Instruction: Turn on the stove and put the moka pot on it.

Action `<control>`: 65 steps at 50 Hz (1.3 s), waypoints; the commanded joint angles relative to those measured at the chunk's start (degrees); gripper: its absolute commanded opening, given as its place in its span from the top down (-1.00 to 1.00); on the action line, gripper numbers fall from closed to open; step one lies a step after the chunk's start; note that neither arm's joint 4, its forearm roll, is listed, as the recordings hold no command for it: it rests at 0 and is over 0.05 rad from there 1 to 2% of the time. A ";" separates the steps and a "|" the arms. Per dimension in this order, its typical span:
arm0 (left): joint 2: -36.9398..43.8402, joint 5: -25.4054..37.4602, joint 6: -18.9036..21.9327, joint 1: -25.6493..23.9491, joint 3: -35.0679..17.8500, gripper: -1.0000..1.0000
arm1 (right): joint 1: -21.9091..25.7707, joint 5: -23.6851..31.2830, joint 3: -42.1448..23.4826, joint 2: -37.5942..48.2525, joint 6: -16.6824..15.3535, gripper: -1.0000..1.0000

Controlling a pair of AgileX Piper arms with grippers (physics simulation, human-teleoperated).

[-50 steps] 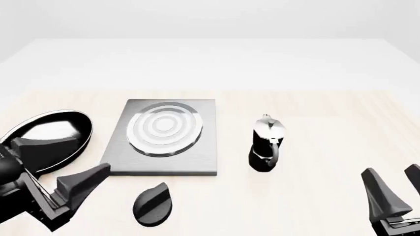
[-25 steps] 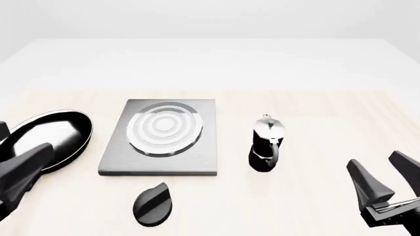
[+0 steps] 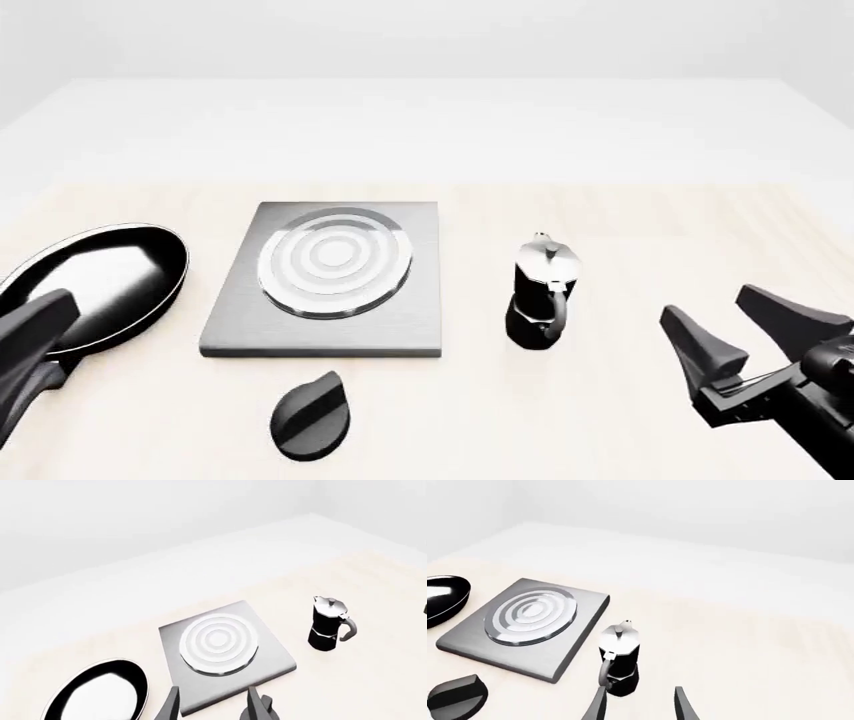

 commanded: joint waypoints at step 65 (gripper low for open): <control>-2.35 2.53 0.17 -1.24 -0.80 -1.00 | 7.51 -40.65 6.43 39.34 4.90 -1.00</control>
